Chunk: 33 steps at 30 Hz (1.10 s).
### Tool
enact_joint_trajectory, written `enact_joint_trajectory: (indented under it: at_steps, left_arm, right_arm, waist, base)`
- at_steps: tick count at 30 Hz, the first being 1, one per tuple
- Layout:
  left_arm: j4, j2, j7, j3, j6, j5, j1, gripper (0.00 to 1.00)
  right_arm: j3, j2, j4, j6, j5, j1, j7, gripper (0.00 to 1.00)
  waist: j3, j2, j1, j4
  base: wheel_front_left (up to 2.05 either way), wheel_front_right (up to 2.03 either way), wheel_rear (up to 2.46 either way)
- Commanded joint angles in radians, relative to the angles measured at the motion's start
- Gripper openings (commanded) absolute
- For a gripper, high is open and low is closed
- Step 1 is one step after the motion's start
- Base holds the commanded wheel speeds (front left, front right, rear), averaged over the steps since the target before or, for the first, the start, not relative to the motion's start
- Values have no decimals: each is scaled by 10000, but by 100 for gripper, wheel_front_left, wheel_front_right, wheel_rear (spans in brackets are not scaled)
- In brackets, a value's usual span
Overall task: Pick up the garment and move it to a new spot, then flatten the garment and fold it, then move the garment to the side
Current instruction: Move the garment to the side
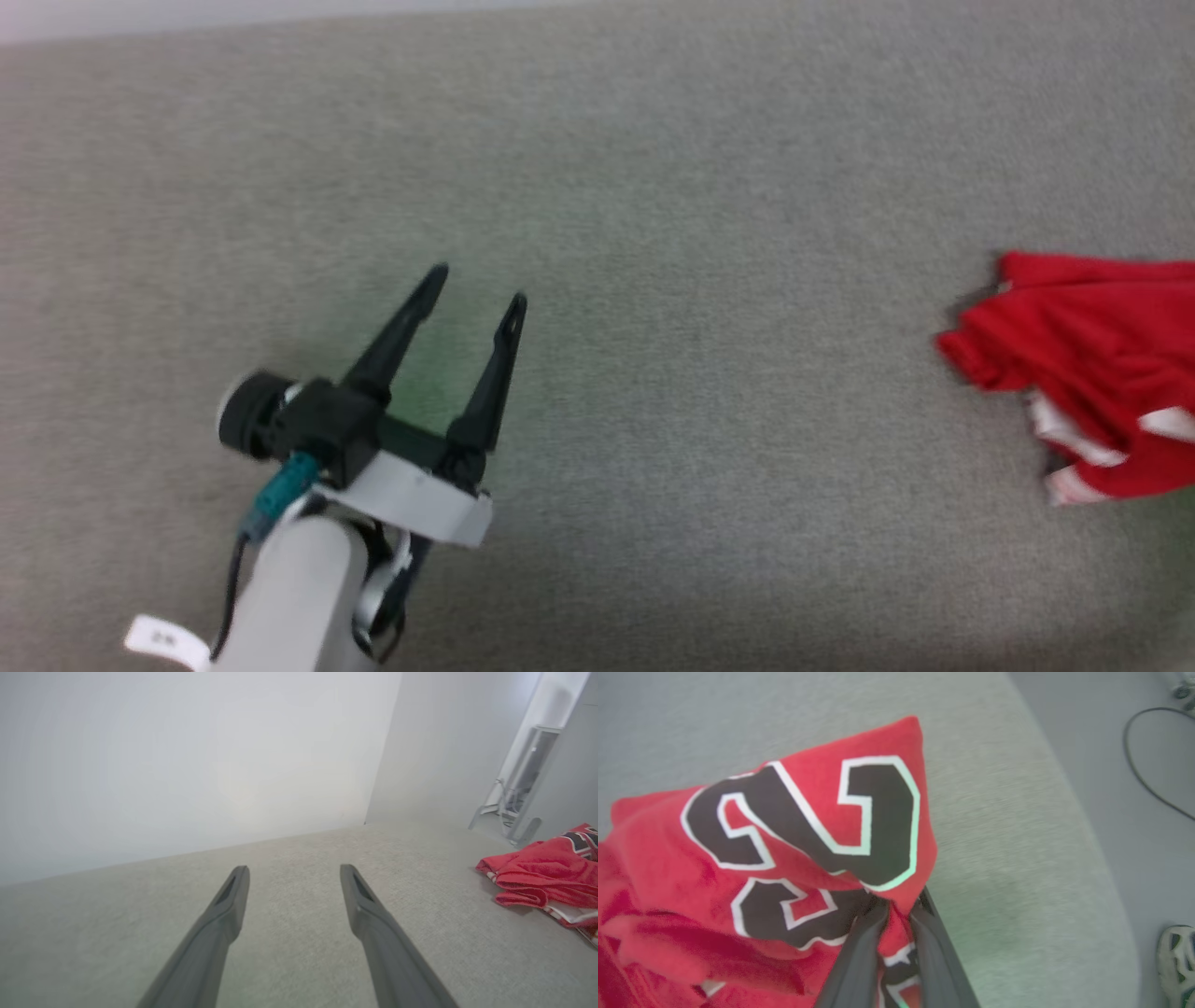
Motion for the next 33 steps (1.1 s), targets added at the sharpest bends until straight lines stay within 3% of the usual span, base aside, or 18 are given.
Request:
enact_joint_trajectory:
  at_steps: [1, 9, 16, 27, 29, 30, 33]
  left_arm:
    - [-7, 141, 1, -67, 7, 0, -254, 100]
    - [-90, 912, 1, -818, 8, 79, -2066, 100]
    - [-276, 1356, 1, -1153, 8, 5, -2992, 100]
    - [-386, 1661, 1, -1180, 46, -50, -2970, 100]
    - [-377, 1673, 1, -1167, 60, -80, -2878, 100]
    - [-342, 1664, 1, -1168, 74, -103, -2842, 100]
    - [-211, 1565, 1, -1246, 68, -171, -2727, 100]
  right_arm:
    - [-155, -80, 174, -11, -155, -304, -181, 0]
    - [-847, -682, 1992, -11, -1271, -2135, -1684, 0]
    - [-798, -1052, 3854, -11, -2476, -4014, -2663, 0]
    - [-1027, -854, 6638, -11, -3895, -5507, -4098, 0]
    - [-948, -817, 6949, -11, -4069, -5639, -4311, 47]
    - [-917, -790, 7103, -11, -4082, -5694, -4372, 97]
    - [-788, -784, 7493, -11, -4158, -5807, -4498, 100]
  waist:
    - [625, 0, 0, -634]
    - [1527, 0, 0, -920]
    - [2072, 0, 0, -810]
    - [2268, 0, 0, -707]
    - [2216, 0, 0, -706]
    - [2166, 0, 0, -700]
    - [1917, 0, 0, -652]
  base:
    - [0, 0, 0]
    - [0, 0, 0]
    - [0, 0, 0]
    - [0, 0, 0]
    - [0, 0, 0]
    - [0, 0, 0]
    - [0, 0, 0]
